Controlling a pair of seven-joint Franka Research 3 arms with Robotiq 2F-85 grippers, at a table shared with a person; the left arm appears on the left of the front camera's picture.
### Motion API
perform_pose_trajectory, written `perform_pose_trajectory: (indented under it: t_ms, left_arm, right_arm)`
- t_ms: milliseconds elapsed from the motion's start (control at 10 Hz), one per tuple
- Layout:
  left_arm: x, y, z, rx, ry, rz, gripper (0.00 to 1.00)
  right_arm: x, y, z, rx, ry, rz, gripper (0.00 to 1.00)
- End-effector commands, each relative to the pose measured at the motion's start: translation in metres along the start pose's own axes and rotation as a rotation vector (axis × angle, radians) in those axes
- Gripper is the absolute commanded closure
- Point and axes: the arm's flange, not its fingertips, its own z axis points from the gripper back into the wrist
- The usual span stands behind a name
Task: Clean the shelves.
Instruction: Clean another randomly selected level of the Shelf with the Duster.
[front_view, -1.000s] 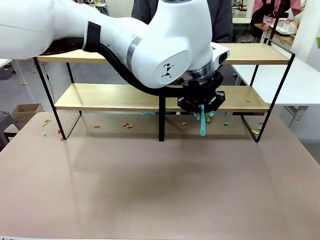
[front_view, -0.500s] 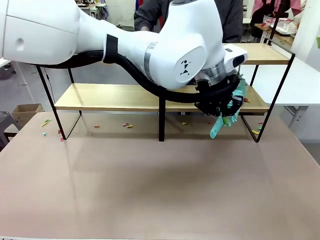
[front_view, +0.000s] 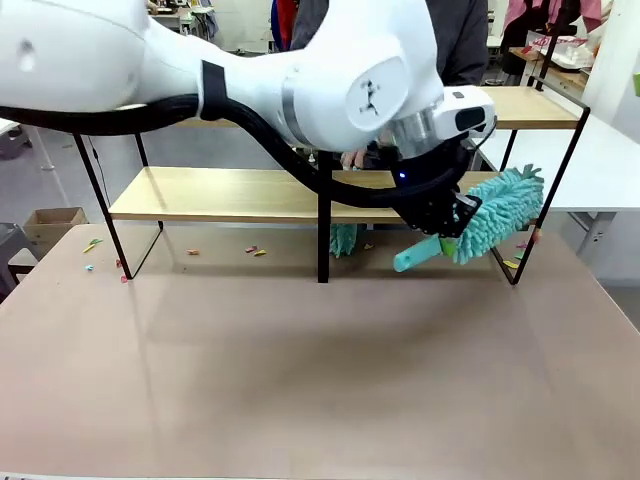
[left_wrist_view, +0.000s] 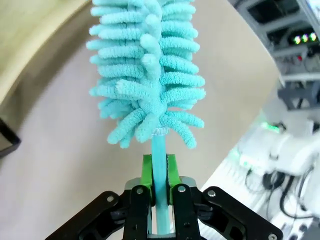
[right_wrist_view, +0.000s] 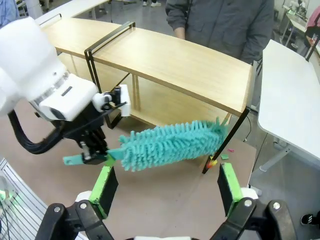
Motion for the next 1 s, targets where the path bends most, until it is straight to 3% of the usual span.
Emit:
perform_pose_trajectory:
  t_ms: [0, 600, 900]
  left_arm:
    - [-0.045, 0.011, 0.033, -0.029, 0.049, -0.079, 0.87]
    - [-0.100, 0.006, 0.069, -0.114, 0.018, -0.157, 0.87]
    - [-0.173, 0.023, 0.160, -0.062, -0.106, -0.125, 0.87]
  right_arm:
    - [0.000, -0.001, 0.000, 0.003, -0.001, -0.003, 0.00]
    - [0.000, -0.001, 0.000, 0.003, -0.001, -0.003, 0.00]
    - [0.000, -0.001, 0.000, 0.003, -0.001, -0.003, 0.00]
